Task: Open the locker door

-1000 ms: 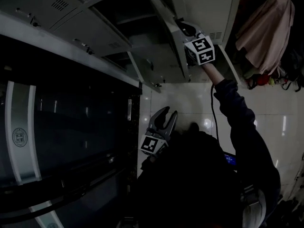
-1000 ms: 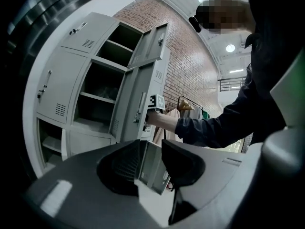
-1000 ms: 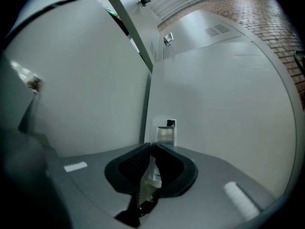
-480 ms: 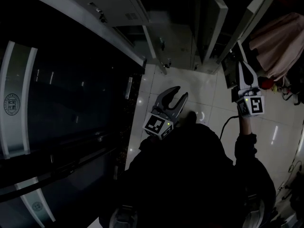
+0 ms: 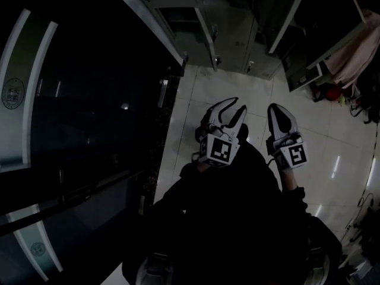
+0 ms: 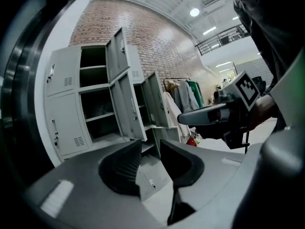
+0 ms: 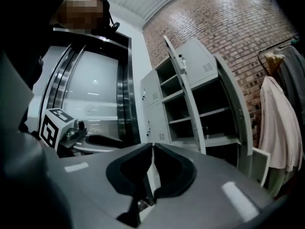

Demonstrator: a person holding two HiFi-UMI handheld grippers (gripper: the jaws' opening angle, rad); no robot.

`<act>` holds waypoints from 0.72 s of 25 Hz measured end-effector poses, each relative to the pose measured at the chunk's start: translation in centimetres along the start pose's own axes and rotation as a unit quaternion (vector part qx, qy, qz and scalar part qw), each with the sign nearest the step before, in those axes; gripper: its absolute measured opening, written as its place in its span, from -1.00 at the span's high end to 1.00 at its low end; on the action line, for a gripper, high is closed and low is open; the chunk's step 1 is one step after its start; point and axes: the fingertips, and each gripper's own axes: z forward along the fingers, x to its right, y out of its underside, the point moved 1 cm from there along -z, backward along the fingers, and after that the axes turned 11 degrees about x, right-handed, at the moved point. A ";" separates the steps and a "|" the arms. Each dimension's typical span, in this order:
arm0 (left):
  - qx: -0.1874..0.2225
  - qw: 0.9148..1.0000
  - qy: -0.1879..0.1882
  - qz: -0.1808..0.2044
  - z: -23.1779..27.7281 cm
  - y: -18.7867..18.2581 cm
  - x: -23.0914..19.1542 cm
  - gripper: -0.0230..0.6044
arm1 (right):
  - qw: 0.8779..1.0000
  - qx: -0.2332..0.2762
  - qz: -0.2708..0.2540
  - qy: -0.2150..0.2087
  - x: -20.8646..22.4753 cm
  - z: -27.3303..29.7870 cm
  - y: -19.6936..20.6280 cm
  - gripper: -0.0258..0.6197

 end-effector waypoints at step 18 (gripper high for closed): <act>0.086 0.992 0.048 -0.081 -15.7 -3.7 13.9 0.53 | 0.996 -0.033 -0.074 0.031 -12.2 -16.5 -2.0 0.92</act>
